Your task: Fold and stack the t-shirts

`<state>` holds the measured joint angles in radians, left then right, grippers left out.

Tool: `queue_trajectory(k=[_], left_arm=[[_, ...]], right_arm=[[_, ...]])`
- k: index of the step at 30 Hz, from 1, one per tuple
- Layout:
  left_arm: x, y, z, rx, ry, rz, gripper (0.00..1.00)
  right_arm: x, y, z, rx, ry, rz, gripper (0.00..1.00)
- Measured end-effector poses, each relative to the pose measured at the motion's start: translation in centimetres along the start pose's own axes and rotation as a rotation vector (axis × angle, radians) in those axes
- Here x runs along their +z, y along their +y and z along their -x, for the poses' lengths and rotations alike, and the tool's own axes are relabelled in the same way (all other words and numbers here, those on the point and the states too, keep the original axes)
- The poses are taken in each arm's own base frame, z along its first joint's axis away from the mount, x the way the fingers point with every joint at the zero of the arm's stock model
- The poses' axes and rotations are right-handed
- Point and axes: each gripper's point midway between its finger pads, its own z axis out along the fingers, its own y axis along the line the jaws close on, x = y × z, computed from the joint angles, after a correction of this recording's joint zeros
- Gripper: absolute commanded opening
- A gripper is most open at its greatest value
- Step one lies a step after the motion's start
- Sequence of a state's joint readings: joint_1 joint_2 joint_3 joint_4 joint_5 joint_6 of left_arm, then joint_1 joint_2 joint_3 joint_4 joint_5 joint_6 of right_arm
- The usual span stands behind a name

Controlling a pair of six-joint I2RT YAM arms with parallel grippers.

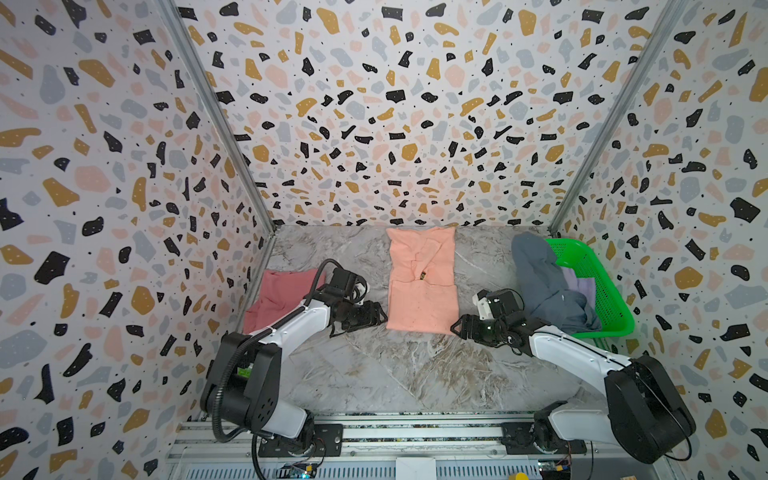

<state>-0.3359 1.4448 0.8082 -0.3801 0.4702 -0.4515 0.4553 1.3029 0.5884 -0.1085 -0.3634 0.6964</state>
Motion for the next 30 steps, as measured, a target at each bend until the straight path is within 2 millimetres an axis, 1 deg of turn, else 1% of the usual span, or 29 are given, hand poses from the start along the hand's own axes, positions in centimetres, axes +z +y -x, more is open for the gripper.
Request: queue_trajectory(k=[2,5,7,10,12,13,15,16,17,19,20,21,22,24,26,28,30], left_arm=[[0.7,0.5,-1.9,-0.030,0.021,-0.007,0.71],[1.9,1.4,-3.3,-0.090,0.034,-0.013,0.69],[2.6,1.6,-3.1,-0.124,0.028,-0.024,0.68],[3.6,0.8,-1.9,-0.138,0.001,-0.066,0.68],[4.1,0.4,-1.0,-0.143,-0.021,-0.091,0.65],[4.4,0.1,-0.5,-0.146,-0.030,-0.104,0.61],[5.0,-0.2,0.2,-0.158,-0.041,-0.126,0.52],[5.4,-0.4,0.4,-0.168,-0.041,-0.137,0.46],[5.7,-0.6,0.7,-0.176,-0.042,-0.147,0.37],[6.2,-0.6,1.0,-0.191,-0.036,-0.155,0.23],[6.5,-0.6,1.0,-0.197,-0.030,-0.156,0.16],[6.6,-0.6,1.0,-0.201,-0.026,-0.157,0.09],[6.6,-0.7,0.9,-0.199,-0.023,-0.157,0.00],[6.5,-1.0,0.8,-0.188,-0.017,-0.153,0.00],[6.0,-1.5,0.4,-0.159,-0.012,-0.141,0.00],[5.0,-2.3,-0.4,-0.120,-0.010,-0.131,0.00],[3.5,-3.5,-1.5,-0.069,-0.025,-0.137,0.00]], right_arm=[[0.4,-0.2,-0.8,0.019,0.016,0.002,0.74],[1.3,-0.5,-1.1,0.041,0.025,0.005,0.72],[2.1,-0.9,-1.3,0.059,0.038,-0.001,0.70],[3.0,-0.3,-0.3,0.059,0.022,0.019,0.68],[3.6,0.1,0.4,0.056,0.011,0.028,0.65],[4.0,0.3,0.8,0.053,0.005,0.033,0.62],[4.7,0.5,1.5,0.050,0.000,0.038,0.51],[5.0,0.7,1.8,0.049,0.002,0.039,0.42],[5.4,0.7,2.0,0.047,0.004,0.037,0.32],[6.1,0.8,2.3,0.036,0.010,0.026,0.16],[6.4,0.7,2.1,0.037,0.019,0.016,0.11],[6.5,0.8,2.1,0.027,0.021,0.011,0.09],[6.6,0.9,2.0,0.020,0.023,0.004,0.08],[6.5,1.1,1.7,0.001,0.031,-0.004,0.06],[6.1,1.3,1.1,-0.027,0.044,-0.017,0.06],[5.3,1.9,0.2,-0.064,0.061,-0.020,0.06],[4.3,2.9,-0.9,-0.107,0.076,-0.010,0.06]])
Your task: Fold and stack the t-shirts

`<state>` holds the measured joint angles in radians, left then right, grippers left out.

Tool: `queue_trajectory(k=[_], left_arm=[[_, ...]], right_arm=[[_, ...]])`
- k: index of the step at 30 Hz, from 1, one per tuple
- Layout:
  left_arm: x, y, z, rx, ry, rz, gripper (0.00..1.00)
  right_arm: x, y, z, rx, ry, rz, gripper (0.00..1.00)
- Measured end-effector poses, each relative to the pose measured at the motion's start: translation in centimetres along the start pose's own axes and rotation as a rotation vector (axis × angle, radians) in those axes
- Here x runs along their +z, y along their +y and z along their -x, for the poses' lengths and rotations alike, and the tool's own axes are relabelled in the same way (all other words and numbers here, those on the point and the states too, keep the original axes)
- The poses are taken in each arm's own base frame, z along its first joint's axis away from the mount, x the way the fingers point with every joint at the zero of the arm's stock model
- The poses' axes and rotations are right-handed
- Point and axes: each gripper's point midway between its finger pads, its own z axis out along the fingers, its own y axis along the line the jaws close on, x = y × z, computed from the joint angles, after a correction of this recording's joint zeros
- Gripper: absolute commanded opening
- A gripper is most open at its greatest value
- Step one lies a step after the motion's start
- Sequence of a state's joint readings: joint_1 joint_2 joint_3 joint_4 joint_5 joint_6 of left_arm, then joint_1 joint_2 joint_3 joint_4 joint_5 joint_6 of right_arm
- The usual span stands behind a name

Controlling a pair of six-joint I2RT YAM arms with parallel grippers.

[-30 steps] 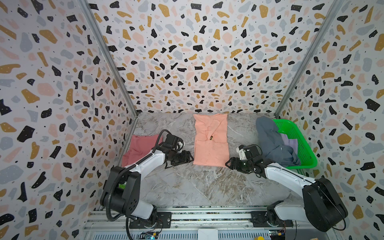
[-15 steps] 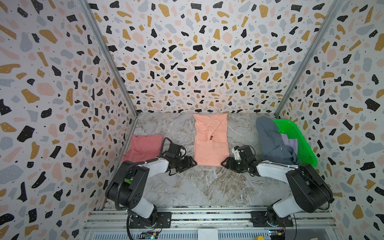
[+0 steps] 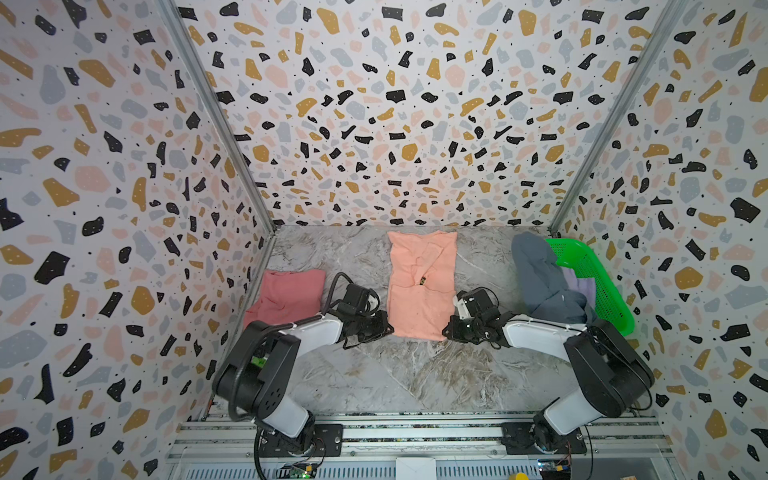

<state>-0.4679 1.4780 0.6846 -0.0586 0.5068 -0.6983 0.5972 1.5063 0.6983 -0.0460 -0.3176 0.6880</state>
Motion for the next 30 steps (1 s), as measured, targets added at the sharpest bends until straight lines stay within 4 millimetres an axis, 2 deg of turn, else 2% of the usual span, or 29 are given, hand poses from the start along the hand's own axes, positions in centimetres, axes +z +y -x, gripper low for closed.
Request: queue_trajectory(k=[3,7,9,12,16,17,20,23,26,29,30], left_arm=[[-2.2,-1.6,-3.2,0.062,-0.007,-0.025,0.00],[-4.8,-1.4,-7.2,0.042,-0.006,-0.041,0.00],[-6.0,-1.6,-7.8,0.003,-0.031,-0.060,0.00],[-7.8,-2.9,-7.5,-0.042,-0.088,-0.120,0.00],[-8.4,-4.1,-6.2,-0.076,-0.115,-0.126,0.00],[-8.5,-4.6,-5.7,-0.075,-0.117,-0.121,0.00],[-8.6,-6.8,-2.2,-0.057,-0.144,-0.114,0.00],[-8.9,-8.5,2.6,-0.030,-0.199,-0.124,0.00],[-8.2,-9.1,7.3,-0.011,-0.226,-0.115,0.00],[-6.8,-9.3,12.1,0.012,-0.236,-0.109,0.00],[-6.2,-9.5,13.9,0.022,-0.236,-0.112,0.00]], right_arm=[[-2.0,1.6,-2.8,-0.065,0.030,0.026,0.06],[-5.3,3.0,-6.7,-0.111,0.070,0.066,0.07],[-6.8,3.7,-7.4,-0.111,0.062,0.094,0.08],[-8.6,4.7,-7.3,-0.108,0.035,0.141,0.09],[-8.7,5.6,-6.3,-0.101,0.054,0.125,0.08],[-8.6,5.8,-5.8,-0.100,0.055,0.118,0.08],[-8.2,6.1,-2.5,-0.078,0.028,0.099,0.08],[-8.6,6.0,2.1,-0.047,-0.037,0.098,0.08],[-8.7,5.7,7.3,-0.029,-0.097,0.107,0.08],[-7.6,5.0,12.2,-0.016,-0.125,0.129,0.10],[-6.9,4.6,13.9,-0.011,-0.127,0.137,0.13]])
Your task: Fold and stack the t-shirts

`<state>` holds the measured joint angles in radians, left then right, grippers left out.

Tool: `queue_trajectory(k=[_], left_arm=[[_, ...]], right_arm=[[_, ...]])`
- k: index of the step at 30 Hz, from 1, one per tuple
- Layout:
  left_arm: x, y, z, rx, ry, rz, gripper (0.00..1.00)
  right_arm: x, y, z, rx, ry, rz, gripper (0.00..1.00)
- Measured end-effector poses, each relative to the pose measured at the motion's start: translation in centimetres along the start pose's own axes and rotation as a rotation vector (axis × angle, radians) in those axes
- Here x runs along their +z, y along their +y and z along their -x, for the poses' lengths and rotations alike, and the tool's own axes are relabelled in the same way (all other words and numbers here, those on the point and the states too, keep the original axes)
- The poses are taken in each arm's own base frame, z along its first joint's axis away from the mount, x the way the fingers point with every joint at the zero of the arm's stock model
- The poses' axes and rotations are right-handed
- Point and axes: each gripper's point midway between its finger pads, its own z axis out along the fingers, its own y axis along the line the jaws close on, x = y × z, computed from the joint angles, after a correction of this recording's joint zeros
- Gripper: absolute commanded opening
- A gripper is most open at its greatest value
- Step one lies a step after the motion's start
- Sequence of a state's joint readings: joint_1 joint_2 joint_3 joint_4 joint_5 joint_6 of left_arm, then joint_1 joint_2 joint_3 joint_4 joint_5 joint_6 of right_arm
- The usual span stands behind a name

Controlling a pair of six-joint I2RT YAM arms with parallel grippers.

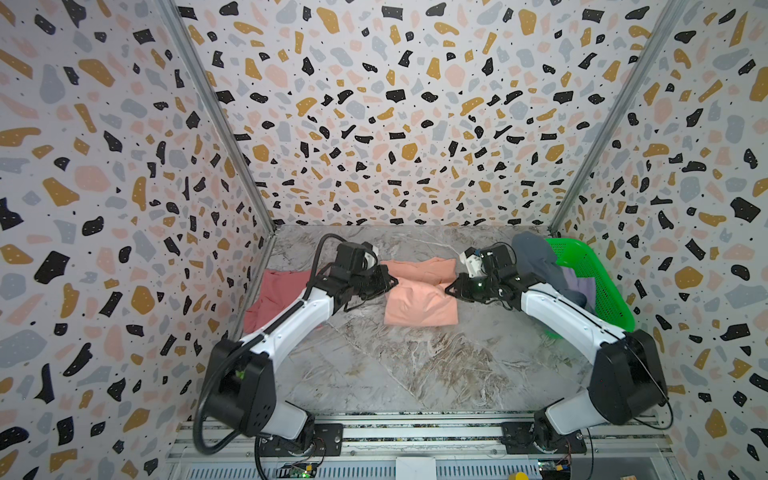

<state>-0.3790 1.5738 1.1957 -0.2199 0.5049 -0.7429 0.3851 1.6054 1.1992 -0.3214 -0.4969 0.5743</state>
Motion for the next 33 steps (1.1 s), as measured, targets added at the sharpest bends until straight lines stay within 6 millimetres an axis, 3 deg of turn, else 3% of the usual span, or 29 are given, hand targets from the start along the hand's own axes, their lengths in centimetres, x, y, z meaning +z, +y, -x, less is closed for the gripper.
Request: queue_trajectory(k=[1,2,3,5,8,11,14,18,20,23,30,33], left_arm=[[0.9,0.2,1.2,0.005,0.001,-0.001,0.00],[2.0,0.4,2.7,0.011,0.000,0.000,0.02],[3.1,0.8,4.1,0.018,0.002,0.002,0.26],[5.4,1.7,7.0,0.028,-0.002,0.007,0.57],[8.6,3.8,11.3,0.022,-0.017,0.029,0.66],[10.2,6.5,14.5,-0.007,-0.050,0.056,0.72],[9.4,8.8,16.2,-0.052,-0.084,0.087,0.74],[7.2,9.6,17.5,-0.055,-0.127,0.097,0.74],[6.4,9.5,16.3,-0.041,-0.114,0.104,0.74],[6.2,9.4,12.4,-0.002,-0.040,0.129,0.74],[5.8,12.8,0.0,0.038,0.199,0.222,0.73],[5.1,14.7,-3.4,0.029,0.265,0.263,0.73]], right_arm=[[0.8,-0.6,1.1,0.007,0.002,0.002,0.24],[2.0,-1.3,2.8,0.014,0.001,0.010,0.41],[3.1,-2.0,4.3,0.023,-0.003,0.017,0.57],[5.3,-3.7,7.0,0.043,-0.010,0.028,0.76],[7.6,-6.9,11.0,0.086,-0.047,0.024,0.81],[7.7,-9.5,13.5,0.123,-0.092,0.002,0.81],[6.0,-10.9,14.8,0.138,-0.138,-0.029,0.80],[3.5,-8.9,13.7,0.094,-0.174,-0.051,0.78],[2.8,-7.0,12.0,0.061,-0.167,-0.049,0.78],[3.2,-3.8,8.8,-0.005,-0.141,-0.039,0.76],[8.9,1.4,-0.3,-0.170,0.017,0.001,0.68],[11.1,1.2,-2.5,-0.206,0.072,-0.015,0.66]])
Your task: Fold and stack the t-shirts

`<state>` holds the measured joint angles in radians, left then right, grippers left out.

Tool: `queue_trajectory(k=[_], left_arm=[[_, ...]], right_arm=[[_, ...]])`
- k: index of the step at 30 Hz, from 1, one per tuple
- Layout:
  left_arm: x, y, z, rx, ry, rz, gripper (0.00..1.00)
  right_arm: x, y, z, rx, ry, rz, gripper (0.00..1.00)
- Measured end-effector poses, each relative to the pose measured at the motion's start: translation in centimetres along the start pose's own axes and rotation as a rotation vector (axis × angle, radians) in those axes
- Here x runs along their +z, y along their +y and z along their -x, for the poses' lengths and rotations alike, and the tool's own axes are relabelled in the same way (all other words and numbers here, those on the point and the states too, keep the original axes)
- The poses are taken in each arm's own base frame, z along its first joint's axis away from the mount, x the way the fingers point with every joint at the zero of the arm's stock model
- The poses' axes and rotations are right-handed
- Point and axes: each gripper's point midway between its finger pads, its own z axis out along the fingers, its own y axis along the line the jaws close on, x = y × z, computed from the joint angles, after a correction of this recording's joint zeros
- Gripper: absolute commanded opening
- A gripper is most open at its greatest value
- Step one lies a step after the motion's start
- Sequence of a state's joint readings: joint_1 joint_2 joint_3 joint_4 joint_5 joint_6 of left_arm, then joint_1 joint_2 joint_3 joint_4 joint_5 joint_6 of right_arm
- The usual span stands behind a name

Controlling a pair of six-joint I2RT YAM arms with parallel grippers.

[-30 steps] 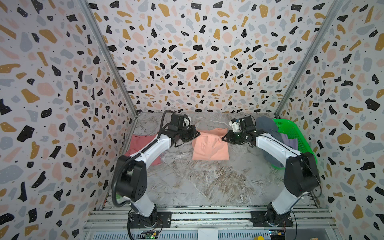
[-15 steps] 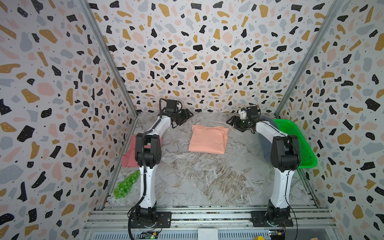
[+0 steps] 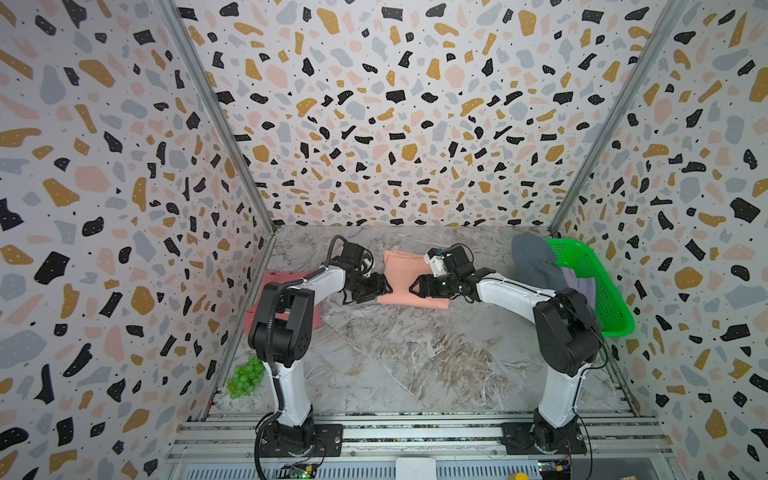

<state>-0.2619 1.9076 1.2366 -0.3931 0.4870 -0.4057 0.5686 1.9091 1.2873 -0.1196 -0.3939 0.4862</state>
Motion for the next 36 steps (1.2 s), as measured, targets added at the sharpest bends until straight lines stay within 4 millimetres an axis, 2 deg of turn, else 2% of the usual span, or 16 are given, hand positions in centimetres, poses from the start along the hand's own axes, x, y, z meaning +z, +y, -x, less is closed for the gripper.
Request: queue_trajectory(k=[3,6,10,14,17,19,20,22,24,26,30,33,36], left_arm=[[-0.2,1.1,-2.2,0.005,0.027,0.031,0.74],[-1.0,1.3,-3.8,0.020,0.032,0.038,0.77],[-0.9,1.6,-5.2,0.024,0.056,0.026,0.77],[-0.2,0.6,-4.7,0.028,0.052,-0.041,0.77],[0.5,-0.2,-3.2,0.021,0.032,-0.086,0.76],[1.1,-0.7,-1.8,0.010,0.013,-0.112,0.69],[1.5,-1.0,-1.2,0.005,0.010,-0.125,0.60],[2.2,-1.4,-0.2,-0.010,0.004,-0.155,0.31],[2.6,-1.6,0.2,-0.028,0.009,-0.178,0.16],[2.5,-2.0,0.2,-0.045,0.012,-0.195,0.10],[0.8,-3.8,1.0,-0.059,-0.012,-0.242,0.05],[-1.3,-5.9,2.2,-0.054,-0.052,-0.293,0.06],[-3.3,-7.8,3.3,-0.042,-0.088,-0.342,0.07]], right_arm=[[1.1,-1.9,-2.3,-0.021,0.041,-0.071,0.66],[1.3,-3.8,-5.4,-0.049,0.085,-0.126,0.66],[0.0,-4.2,-6.7,-0.084,0.070,-0.140,0.67],[-0.3,-4.3,-6.8,-0.094,0.061,-0.144,0.73],[-0.3,-4.0,-6.6,-0.098,0.052,-0.143,0.77],[-0.3,-3.9,-6.3,-0.104,0.042,-0.154,0.80],[-0.3,-3.8,-6.0,-0.112,0.033,-0.165,0.80],[-0.5,-3.6,-5.2,-0.136,0.006,-0.194,0.82],[-0.9,-3.1,-4.1,-0.181,-0.035,-0.226,0.84],[-1.6,-1.8,-2.4,-0.261,-0.100,-0.259,0.87],[-1.9,2.4,-0.2,-0.447,-0.204,-0.276,0.90],[-1.5,5.3,-0.2,-0.585,-0.243,-0.274,0.93],[-1.1,7.1,-0.6,-0.695,-0.267,-0.290,0.94]])
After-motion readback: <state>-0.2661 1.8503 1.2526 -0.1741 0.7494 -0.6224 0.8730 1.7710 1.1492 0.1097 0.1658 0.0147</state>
